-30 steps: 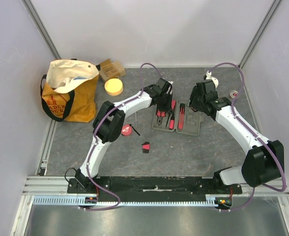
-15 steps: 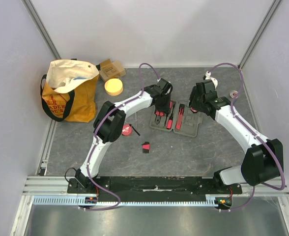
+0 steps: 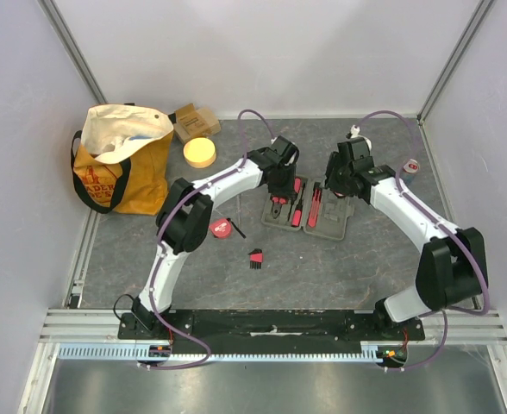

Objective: Pack the tool kit

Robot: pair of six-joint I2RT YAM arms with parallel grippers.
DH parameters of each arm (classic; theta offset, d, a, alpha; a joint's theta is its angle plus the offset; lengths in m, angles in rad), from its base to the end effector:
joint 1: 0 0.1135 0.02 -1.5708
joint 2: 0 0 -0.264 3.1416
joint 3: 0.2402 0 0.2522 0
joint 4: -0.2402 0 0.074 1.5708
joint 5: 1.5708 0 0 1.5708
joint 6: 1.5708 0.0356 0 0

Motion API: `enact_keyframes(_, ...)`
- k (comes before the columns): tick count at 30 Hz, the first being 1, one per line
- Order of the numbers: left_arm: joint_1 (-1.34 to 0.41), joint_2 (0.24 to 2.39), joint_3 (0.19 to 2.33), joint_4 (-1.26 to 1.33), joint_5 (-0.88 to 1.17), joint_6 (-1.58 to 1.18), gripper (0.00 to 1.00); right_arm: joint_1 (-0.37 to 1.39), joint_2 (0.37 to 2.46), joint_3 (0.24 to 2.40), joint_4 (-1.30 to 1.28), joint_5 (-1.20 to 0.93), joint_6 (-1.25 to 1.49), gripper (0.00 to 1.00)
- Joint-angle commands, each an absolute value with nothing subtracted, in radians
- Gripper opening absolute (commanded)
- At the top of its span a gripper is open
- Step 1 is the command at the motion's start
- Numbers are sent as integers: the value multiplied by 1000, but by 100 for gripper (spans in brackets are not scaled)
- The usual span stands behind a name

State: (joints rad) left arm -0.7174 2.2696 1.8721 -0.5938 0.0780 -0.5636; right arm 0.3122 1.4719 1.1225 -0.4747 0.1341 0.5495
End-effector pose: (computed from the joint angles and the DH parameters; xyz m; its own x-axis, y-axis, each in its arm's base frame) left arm 0.3741 -0.3301 0.1845 -0.9003 0.0787 -0.4281 0.2444 0.9052 -0.3477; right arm 0.3049 0.0934 0.2685 -0.7095 0.3149 -0.6305 0.1789 0.9458 0.2710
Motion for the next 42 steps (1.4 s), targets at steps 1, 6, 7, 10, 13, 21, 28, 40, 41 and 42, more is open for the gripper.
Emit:
enact_keyframes(1,-715,2108,1815,-586,61,-612,31,334,1551,1209,-417,71,540,54)
enact_keyframes(6,-715,2031,1703,-552,158,-670,25,383,1670,1294,-413,66,534,50)
enact_keyframes(7,-715,2029,1688,-551,181,-689,24,396,1693,1314,-413,69,535,50)
enact_keyframes(10,-718,2029,1640,-549,247,-733,22,422,1767,1370,-419,89,534,49)
enact_keyframes(13,-716,2036,1605,-525,304,-758,21,433,1827,1402,-420,104,537,47)
enact_keyframes(21,-715,2083,1594,-520,371,-804,20,454,1934,1445,-410,112,531,38)
enact_keyframes(28,-710,2125,1603,-549,345,-813,16,459,1979,1439,-410,124,531,24)
enact_keyframes(40,-677,2174,1591,-565,353,-848,8,457,2014,1427,-439,150,531,17)
enact_keyframes(41,-670,2177,1588,-563,359,-854,7,457,2017,1424,-439,152,531,17)
enact_keyframes(42,-667,2177,1580,-561,371,-861,6,457,2020,1420,-442,150,531,17)
